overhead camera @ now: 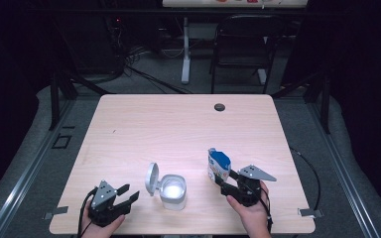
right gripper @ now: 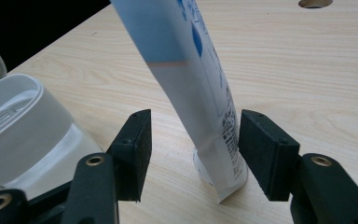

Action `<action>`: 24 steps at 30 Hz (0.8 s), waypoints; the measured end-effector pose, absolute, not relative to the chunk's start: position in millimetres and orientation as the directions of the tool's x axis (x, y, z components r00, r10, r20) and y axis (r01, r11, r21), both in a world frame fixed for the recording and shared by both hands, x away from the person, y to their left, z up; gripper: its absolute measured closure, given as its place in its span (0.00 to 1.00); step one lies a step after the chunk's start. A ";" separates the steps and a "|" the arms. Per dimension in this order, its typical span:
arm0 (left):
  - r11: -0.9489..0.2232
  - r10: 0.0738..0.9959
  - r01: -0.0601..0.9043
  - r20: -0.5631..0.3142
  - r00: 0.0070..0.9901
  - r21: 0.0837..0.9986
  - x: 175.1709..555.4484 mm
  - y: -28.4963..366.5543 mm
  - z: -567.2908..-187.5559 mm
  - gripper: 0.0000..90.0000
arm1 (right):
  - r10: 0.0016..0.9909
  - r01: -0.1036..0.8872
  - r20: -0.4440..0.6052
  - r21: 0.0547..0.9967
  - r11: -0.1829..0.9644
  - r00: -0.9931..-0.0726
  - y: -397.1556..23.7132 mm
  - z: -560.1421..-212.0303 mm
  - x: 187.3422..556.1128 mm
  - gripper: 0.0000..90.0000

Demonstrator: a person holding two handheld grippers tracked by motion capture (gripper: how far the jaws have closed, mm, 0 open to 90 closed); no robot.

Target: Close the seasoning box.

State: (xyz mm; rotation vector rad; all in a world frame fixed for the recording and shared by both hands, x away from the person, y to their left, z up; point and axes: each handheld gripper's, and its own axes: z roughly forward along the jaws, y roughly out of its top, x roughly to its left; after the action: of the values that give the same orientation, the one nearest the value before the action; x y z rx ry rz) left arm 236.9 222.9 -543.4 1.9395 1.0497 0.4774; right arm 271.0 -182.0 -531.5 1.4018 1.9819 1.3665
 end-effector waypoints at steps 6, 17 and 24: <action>-0.275 0.817 0.489 -0.066 0.572 0.828 237.3 223.2 -542.2 0.60 | 0.862 0.521 0.227 0.852 0.050 -0.453 -184.8 -530.5 264.6 0.49; -0.257 0.815 0.484 -0.081 0.573 0.836 237.5 223.3 -537.3 0.60 | 0.863 0.506 0.225 0.862 0.041 -0.453 -193.9 -528.6 255.2 0.49; -0.254 0.813 0.477 -0.081 0.576 0.842 237.0 223.2 -532.9 0.61 | 0.865 0.510 0.222 0.859 0.045 -0.450 -199.0 -529.0 251.0 0.49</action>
State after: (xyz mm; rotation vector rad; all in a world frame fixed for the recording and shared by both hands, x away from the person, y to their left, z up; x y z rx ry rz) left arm 237.0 223.2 -532.9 1.9059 1.0403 0.4701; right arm 251.0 -199.0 -529.0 1.3868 1.9742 1.3707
